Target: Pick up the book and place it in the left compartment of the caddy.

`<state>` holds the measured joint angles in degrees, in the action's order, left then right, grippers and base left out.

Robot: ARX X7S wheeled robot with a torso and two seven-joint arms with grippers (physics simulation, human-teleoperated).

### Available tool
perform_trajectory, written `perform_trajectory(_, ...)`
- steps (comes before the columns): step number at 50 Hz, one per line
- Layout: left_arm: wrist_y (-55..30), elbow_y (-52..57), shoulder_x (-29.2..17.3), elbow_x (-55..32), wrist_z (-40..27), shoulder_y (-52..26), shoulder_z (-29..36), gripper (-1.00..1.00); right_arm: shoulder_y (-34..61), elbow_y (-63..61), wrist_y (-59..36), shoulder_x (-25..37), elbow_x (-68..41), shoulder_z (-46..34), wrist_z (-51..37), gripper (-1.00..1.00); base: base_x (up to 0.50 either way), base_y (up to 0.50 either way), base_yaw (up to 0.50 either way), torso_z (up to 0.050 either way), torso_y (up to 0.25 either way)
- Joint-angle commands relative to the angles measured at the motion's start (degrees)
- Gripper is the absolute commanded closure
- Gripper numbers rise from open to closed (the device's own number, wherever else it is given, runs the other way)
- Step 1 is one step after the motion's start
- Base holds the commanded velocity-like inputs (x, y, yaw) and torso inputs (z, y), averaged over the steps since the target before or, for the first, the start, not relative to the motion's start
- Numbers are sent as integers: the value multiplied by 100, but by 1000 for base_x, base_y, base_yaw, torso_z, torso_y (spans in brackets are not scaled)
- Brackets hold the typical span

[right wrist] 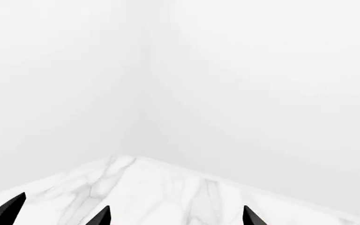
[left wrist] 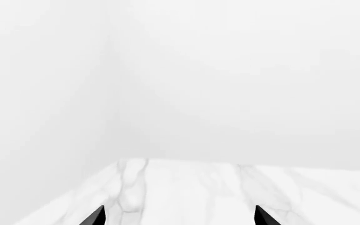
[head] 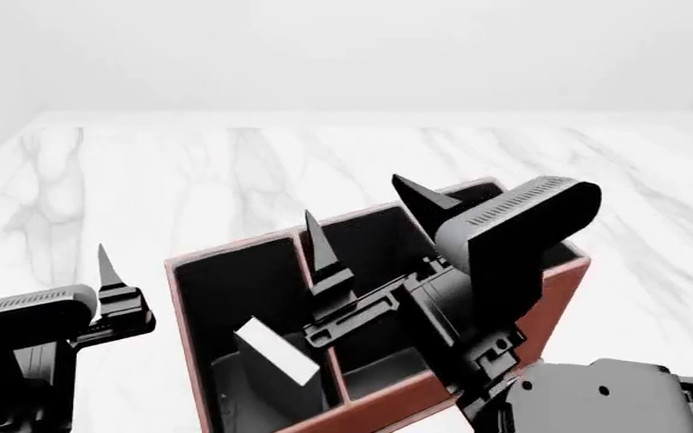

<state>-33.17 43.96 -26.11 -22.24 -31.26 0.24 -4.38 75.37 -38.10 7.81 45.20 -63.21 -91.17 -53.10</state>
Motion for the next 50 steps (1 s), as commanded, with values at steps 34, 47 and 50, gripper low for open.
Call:
perform_trajectory(34, -2277, 588, -581, -265, 114, -4144, 1212, -100, 2355, -143, -750, 104, -1228, 1224, -150, -100, 0, 0, 0, 0, 0)
perform_trajectory(47, -2096, 555, -634, -161, 161, -4227, 1408, -100, 2361, -187, -760, 100, -972, 1293, -350, -100, 0, 0, 0, 0, 0)
perform_trajectory(50, -2054, 525, -619, -142, 171, -4256, 1467, -100, 2378, -262, -775, 117, -872, 1311, -412, -100, 0, 0, 0, 0, 0)
